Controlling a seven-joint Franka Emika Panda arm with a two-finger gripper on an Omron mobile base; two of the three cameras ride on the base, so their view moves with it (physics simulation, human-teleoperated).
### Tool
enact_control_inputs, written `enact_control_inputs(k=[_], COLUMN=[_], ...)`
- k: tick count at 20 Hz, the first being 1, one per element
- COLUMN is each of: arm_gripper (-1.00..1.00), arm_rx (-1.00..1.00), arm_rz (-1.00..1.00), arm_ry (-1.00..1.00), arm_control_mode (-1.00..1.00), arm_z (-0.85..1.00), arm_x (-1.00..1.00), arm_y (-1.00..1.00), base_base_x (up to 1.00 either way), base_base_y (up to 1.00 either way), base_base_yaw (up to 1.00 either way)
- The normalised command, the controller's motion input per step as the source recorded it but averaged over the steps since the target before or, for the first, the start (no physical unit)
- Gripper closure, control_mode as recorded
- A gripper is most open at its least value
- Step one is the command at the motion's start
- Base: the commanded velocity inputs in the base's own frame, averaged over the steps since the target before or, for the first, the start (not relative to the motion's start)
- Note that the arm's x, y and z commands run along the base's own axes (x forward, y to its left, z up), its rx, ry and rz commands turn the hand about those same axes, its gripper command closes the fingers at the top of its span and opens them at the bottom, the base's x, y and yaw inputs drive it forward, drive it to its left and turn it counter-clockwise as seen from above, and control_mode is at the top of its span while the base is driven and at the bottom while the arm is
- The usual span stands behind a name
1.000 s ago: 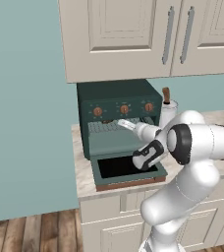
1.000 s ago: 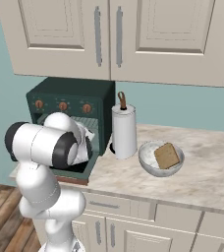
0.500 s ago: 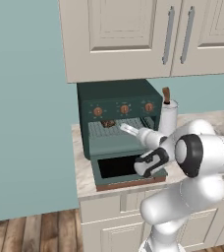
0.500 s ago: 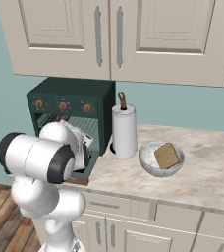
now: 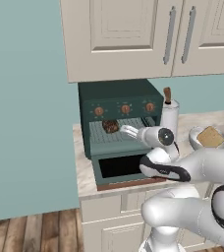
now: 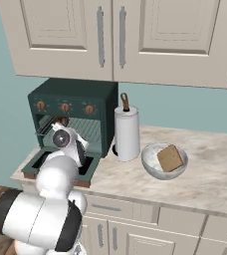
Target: Pick up the heated bread from the toaster oven and place it in the bowl. Then move the bread bowl to the dining counter.
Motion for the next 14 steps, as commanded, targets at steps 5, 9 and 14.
enact_control_inputs(k=[5, 9, 14], arm_gripper=[1.0, 1.0, 1.0], arm_rx=[0.0, 0.01, 0.01], arm_rz=[0.0, 0.0, 0.0], arm_ry=[-0.18, -0.16, -0.18], arm_control_mode=[-1.0, -1.0, -1.0], arm_z=[0.0, 0.0, 0.0], arm_x=[-0.66, -0.61, -0.71], arm_y=[-0.11, -0.13, -0.13], base_base_x=[0.0, 0.0, 0.0], base_base_y=[0.0, 0.0, 0.0], base_base_yaw=[0.0, 0.0, 0.0])
